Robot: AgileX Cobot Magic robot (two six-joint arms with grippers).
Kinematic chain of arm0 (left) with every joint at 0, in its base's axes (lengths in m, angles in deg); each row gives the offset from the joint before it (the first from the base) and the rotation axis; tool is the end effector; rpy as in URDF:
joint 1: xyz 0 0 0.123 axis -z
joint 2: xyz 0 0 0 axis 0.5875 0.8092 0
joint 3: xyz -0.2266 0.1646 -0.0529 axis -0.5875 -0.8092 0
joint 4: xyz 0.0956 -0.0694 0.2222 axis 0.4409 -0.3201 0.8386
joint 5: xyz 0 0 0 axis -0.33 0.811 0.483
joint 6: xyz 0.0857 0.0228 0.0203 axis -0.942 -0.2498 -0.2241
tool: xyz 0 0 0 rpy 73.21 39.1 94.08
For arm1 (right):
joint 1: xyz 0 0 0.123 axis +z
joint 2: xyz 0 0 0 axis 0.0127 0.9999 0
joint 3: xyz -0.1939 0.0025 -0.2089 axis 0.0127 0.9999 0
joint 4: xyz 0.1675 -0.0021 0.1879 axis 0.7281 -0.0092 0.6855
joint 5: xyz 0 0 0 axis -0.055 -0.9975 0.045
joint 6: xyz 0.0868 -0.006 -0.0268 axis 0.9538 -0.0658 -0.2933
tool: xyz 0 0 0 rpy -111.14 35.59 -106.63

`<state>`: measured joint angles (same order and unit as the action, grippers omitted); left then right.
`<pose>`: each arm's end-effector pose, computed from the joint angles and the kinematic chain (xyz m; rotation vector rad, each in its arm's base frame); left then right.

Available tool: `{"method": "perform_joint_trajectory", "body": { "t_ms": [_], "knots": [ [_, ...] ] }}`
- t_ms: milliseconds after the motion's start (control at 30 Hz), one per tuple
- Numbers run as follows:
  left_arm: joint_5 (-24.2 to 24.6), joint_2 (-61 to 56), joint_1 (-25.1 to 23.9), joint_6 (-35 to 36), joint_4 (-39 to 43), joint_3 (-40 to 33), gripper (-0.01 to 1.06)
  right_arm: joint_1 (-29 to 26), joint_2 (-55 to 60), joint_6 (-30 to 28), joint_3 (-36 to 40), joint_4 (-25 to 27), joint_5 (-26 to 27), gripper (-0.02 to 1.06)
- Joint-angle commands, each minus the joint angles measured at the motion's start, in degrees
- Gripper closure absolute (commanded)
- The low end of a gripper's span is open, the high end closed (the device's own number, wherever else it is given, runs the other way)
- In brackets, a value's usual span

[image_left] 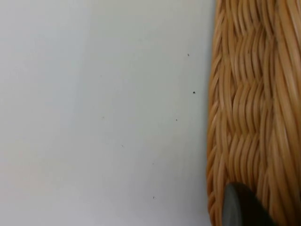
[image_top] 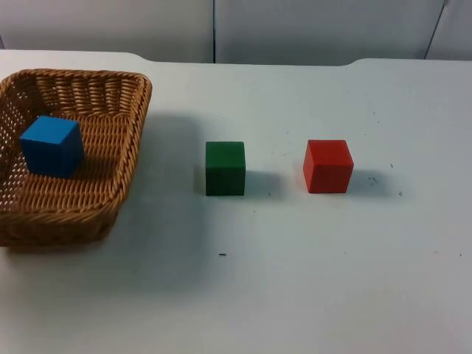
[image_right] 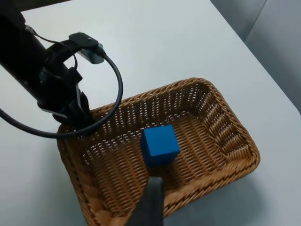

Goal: Pick up the basket with the left hand and place the blue cube into the basket with the right hand.

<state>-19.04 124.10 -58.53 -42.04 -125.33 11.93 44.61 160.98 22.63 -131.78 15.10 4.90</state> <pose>0.2902 0.0648 0.1186 -0.2922 2.6551 -0.7203 0.2929 0.3027 0.4071 -1.3022 1.9017 0.4002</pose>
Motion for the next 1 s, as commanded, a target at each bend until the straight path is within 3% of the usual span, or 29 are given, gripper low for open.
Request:
{"method": "perform_joint_trajectory", "body": {
  "t_ms": [0, 333, 467, 600, 867, 967],
  "knots": [
    [0.2, -0.2, 0.4, -0.6, -0.7, 0.4, 1.05, -0.1, -0.7, -0.4, -0.3, 0.4, 0.0, 0.25],
    [-1.8, -0.2, 0.4, -0.6, 0.8, 0.4, 1.05, -0.1, -0.7, -0.4, -0.3, 0.5, 0.0, 0.25],
    [-2.5, -0.2, 0.4, -0.6, 1.7, 0.4, 1.00, -0.1, -0.7, -0.4, -0.3, 0.6, 0.0, 0.25],
    [-3.7, -0.2, 0.4, -0.6, 1.7, 0.4, 0.83, -0.1, -0.7, -0.5, -0.3, 0.7, -0.1, 0.25],
    [-4.3, -0.2, 0.4, -0.6, 1.8, 0.4, 0.63, -0.1, -0.7, -0.9, -0.3, 0.7, -0.8, 0.25],
    [-4.7, -0.4, 0.4, -1.0, 1.9, 0.4, 0.51, -0.1, -0.7, -0.9, -0.3, 0.7, -1.0, 0.25]
  ]
}}
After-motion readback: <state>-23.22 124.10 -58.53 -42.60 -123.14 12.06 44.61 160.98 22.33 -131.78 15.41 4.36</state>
